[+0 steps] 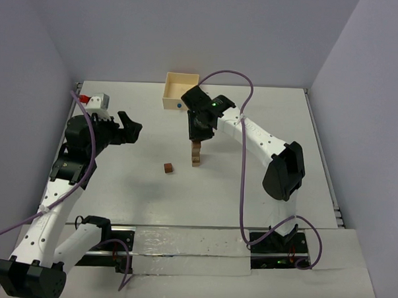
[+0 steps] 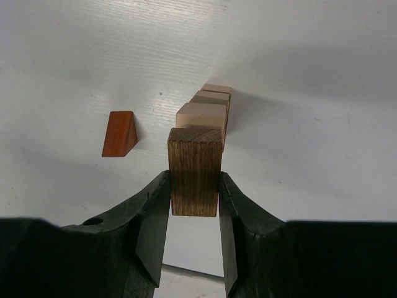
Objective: Build the wood block tower
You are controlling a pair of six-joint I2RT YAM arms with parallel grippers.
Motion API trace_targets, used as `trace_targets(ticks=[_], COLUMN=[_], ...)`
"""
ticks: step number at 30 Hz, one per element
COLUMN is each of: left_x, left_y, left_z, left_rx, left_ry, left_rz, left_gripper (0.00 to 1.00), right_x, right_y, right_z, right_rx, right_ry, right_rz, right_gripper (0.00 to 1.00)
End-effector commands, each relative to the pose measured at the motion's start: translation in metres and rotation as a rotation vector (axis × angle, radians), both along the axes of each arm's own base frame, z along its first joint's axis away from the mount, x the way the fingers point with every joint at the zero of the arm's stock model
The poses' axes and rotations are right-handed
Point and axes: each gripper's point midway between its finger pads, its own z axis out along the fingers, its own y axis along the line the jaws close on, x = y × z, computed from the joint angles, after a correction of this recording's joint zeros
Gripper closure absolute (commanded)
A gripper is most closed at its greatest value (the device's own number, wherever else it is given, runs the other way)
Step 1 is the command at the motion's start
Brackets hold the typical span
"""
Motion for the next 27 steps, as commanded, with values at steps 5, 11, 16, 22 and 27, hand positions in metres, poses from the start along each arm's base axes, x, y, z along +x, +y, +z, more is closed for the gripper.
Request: trace_targets(ticks=[5,11,16,22,27], left_x=[0.0029,0.0033,0.0032,0.0038,0.0036], left_y=[0.0004,0.0003,0.0003,0.0003,0.0003], left_z=[0.0167,0.0179,0.019,0.0192,0.0187], left_rx=[-0.011,-0.012,-0.012,-0.01,-0.011], left_ry=[-0.064,-0.067,-0.069,-0.071,-0.071], left_rz=[-0.001,-0.001,-0.001,-0.002,-0.001], left_gripper=[0.01,0.01,0.01,0.01,0.01], right_x=[0.0118,0.0139,0.0142,0.014,0.0144], right_y=[0.0049,0.005,0.004,0.0034,0.0039], right_z=[0.0177,0.0195,0.0161,0.014,0.0131], right_rx=[0.033,0.034,0.028,0.023,0.025], right_ry=[-0.045,-0.051,-0.045,-0.042,-0.039], right_rz=[-0.006,-0.008,-0.01,-0.012,-0.009], right_gripper=[0.84,0.82,0.8,0.75,0.59])
